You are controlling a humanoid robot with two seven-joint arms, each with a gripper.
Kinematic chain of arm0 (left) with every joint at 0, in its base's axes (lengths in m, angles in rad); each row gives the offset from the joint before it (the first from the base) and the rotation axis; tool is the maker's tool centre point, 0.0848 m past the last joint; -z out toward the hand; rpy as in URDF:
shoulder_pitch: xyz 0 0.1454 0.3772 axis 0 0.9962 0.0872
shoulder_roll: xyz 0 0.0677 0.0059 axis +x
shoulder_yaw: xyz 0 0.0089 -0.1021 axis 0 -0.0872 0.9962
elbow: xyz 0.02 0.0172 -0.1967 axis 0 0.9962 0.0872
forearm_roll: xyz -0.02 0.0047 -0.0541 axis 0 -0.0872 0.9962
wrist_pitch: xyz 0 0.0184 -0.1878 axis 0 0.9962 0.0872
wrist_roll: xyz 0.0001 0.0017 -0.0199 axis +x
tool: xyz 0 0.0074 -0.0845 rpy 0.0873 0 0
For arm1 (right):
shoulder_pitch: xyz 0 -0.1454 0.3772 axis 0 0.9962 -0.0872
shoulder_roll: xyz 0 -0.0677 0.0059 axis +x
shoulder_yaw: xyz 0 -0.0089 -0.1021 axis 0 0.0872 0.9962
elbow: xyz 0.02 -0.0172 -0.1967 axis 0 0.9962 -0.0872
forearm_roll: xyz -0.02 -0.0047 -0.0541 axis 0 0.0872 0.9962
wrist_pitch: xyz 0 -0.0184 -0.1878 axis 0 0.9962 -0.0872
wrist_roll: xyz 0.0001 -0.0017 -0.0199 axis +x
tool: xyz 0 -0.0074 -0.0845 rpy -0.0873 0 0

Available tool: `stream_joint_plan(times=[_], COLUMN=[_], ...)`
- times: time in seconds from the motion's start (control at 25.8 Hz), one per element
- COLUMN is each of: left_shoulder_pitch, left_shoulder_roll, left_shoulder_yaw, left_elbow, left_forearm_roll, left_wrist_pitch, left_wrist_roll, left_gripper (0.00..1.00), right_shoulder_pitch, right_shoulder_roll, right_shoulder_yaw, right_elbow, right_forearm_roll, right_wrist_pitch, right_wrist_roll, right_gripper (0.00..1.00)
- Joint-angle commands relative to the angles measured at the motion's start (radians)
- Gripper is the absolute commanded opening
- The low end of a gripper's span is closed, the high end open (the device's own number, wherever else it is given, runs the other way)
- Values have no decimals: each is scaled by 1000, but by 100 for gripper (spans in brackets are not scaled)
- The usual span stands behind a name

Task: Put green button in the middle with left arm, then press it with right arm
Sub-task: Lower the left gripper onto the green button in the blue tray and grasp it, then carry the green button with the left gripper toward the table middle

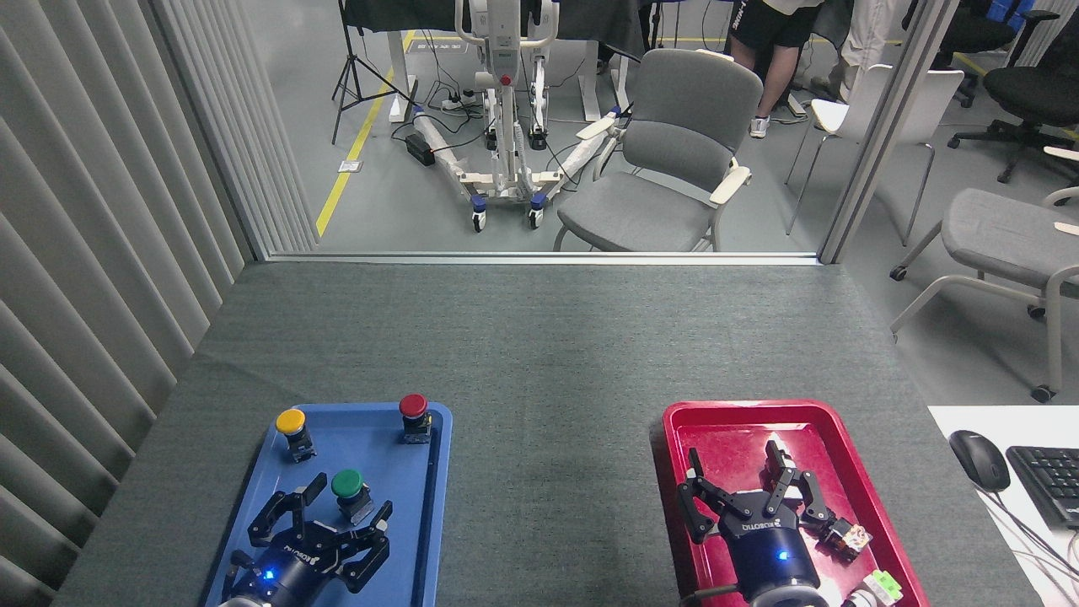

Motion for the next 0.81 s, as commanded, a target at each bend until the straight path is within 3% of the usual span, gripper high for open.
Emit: stream_joint_plan(times=[0.0,0.31,0.35,0.39,0.46,0.58,0.66,0.77], left_shoulder_pitch=[-36,-85,-90,-93,-96,-91,-84,-84], left_shoulder_roll=[0,-5,-6,-5,-5,6,10,23], left_shoulder_yaw=[-3,-1,-1,-1,-1,-1,-3,-3], left_elbow=[75,198,210,216,219,219,218,216], left_forearm_roll=[-5,0,-2,-2,-2,-8,-11,-8], left_wrist_pitch=[1,58,58,58,61,74,64,60], left_wrist_roll=[0,2,2,2,0,0,2,11], left_gripper=[99,99,94,86,57,30,13,4], right_shoulder_pitch=[1,11,11,11,11,11,11,11], right_shoulder_roll=[-1,2,2,2,2,5,4,5], right_shoulder_yaw=[0,1,1,1,1,1,1,1], right_elbow=[1,1,1,1,1,1,1,1], right_forearm_roll=[0,1,1,1,1,1,1,1], right_wrist_pitch=[1,3,1,1,1,1,3,3], right_wrist_roll=[-1,-3,-3,-3,-3,-4,-4,-4], right_gripper=[100,100,100,100,100,100,100,100])
